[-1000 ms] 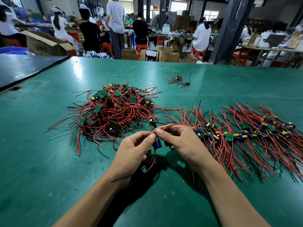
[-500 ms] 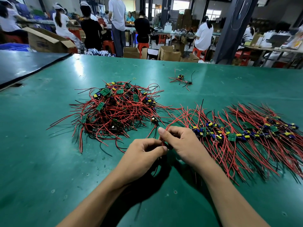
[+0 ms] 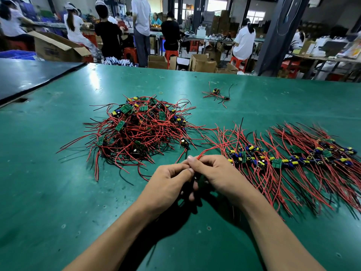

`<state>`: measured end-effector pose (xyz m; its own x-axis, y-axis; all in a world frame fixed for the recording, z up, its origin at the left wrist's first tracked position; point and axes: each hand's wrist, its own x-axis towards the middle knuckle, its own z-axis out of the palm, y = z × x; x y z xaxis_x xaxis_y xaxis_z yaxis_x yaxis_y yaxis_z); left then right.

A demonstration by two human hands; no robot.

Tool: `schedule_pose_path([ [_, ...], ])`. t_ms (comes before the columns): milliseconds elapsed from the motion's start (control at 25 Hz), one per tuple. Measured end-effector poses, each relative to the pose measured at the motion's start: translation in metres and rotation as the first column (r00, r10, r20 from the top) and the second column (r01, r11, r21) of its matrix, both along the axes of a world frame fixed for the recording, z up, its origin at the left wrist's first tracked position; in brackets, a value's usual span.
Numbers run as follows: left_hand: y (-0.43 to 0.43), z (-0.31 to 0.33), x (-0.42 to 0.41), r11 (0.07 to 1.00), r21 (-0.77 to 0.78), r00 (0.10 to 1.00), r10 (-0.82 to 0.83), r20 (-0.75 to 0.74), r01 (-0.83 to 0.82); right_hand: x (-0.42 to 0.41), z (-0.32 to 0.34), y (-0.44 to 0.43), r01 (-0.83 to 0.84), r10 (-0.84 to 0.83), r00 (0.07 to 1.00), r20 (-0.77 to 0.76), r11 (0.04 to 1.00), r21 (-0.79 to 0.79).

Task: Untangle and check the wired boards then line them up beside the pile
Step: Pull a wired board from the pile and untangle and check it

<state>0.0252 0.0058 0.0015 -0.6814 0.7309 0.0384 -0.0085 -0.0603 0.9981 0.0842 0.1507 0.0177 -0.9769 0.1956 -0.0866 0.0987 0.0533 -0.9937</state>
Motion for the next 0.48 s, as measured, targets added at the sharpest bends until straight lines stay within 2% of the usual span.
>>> schedule_pose_path([
  [120, 0.000, 0.001, 0.000, 0.998, -0.058, 0.995, -0.004, -0.095, -0.001, -0.003, -0.002, 0.001, 0.158, -0.152, 0.986, -0.071, 0.983, 0.091],
  [240, 0.002, 0.003, 0.002, 0.994, -0.107, 0.986, -0.041, -0.162, 0.024, -0.005, -0.006, 0.004, 0.313, -0.276, 0.946, -0.170, 0.914, 0.257],
  [280, 0.002, 0.004, 0.003, 0.992, -0.118, 0.984, -0.055, -0.170, 0.036, -0.005, -0.006, 0.006, 0.361, -0.317, 0.929, -0.193, 0.894, 0.267],
  [360, 0.003, 0.005, 0.007, 0.989, -0.134, 0.984, -0.081, -0.161, 0.059, -0.006, -0.005, 0.008, 0.452, -0.418, 0.887, -0.196, 0.872, 0.186],
  [480, 0.004, 0.007, 0.010, 0.986, -0.140, 0.985, -0.113, -0.130, 0.094, -0.011, -0.001, 0.004, 0.542, -0.548, 0.834, -0.070, 0.836, -0.084],
])
